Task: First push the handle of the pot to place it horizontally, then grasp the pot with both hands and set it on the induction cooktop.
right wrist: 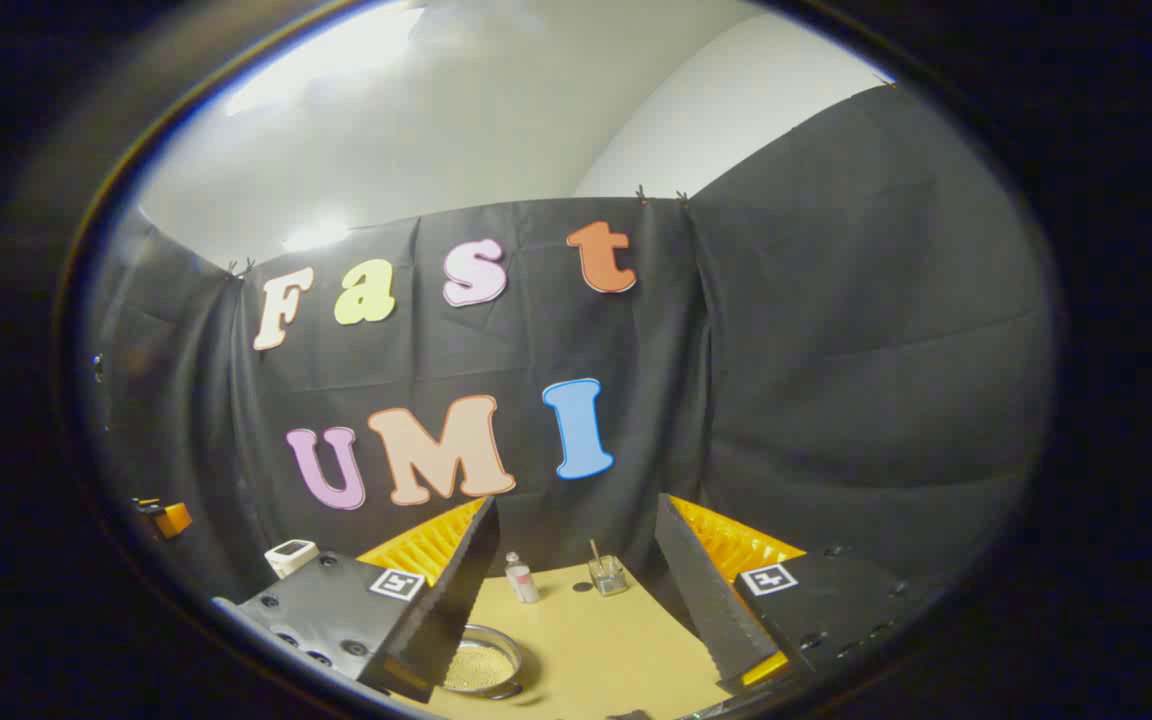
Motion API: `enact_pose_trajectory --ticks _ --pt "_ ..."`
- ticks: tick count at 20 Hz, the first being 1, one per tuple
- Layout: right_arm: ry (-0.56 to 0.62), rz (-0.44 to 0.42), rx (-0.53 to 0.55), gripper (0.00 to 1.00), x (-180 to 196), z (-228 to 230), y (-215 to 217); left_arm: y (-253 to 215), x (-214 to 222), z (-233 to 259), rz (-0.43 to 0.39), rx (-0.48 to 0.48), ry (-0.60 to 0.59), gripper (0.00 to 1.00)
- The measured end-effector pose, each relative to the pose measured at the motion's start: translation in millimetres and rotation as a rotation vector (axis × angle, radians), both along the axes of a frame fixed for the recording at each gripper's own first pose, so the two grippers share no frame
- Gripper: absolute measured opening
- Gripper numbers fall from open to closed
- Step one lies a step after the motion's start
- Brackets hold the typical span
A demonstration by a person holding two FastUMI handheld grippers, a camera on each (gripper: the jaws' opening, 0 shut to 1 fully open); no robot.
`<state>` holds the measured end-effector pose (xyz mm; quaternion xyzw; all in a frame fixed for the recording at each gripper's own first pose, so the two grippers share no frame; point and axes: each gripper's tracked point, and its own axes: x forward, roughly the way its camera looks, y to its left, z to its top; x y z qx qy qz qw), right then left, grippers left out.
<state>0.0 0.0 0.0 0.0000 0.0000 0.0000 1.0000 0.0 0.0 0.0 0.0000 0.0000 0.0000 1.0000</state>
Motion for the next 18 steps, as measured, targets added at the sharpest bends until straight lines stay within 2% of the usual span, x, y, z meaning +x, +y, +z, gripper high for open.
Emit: enact_pose_trajectory --ticks 4,5,7,8,9,11,12,18 --pt "-0.002 -0.028 -0.035 0.93 -4.2 -0.5 -0.2 -4.6 12.7 -9.0 -0.026 -0.026 0.017 0.95" --pt "-0.003 -0.029 -0.040 0.93 -5.7 -0.7 2.0 -6.6 15.7 -11.0 -0.039 -0.031 0.022 0.92" --pt "-0.008 -0.035 -0.046 0.93 -8.2 -0.2 4.9 -11.2 21.3 -9.9 -0.062 -0.032 0.013 0.93" --pt "-0.007 -0.038 -0.050 0.98 -10.3 -1.9 5.9 -12.1 24.3 -10.6 -0.072 -0.024 0.013 0.92" --pt "-0.005 -0.043 -0.056 0.93 -11.8 -2.4 6.4 -14.2 25.7 -11.4 -0.082 -0.010 0.016 0.92" --pt "-0.005 -0.054 -0.068 0.93 -14.4 -2.3 7.0 -14.7 30.1 -10.1 -0.092 0.011 0.010 0.95" --pt "-0.002 -0.055 -0.074 0.93 -15.9 -3.4 8.3 -16.1 31.0 -11.0 -0.098 0.016 0.011 0.92" --pt "0.021 -0.056 -0.105 0.93 -21.4 -11.5 19.3 -12.2 30.0 -15.3 -0.125 0.003 0.009 0.92"
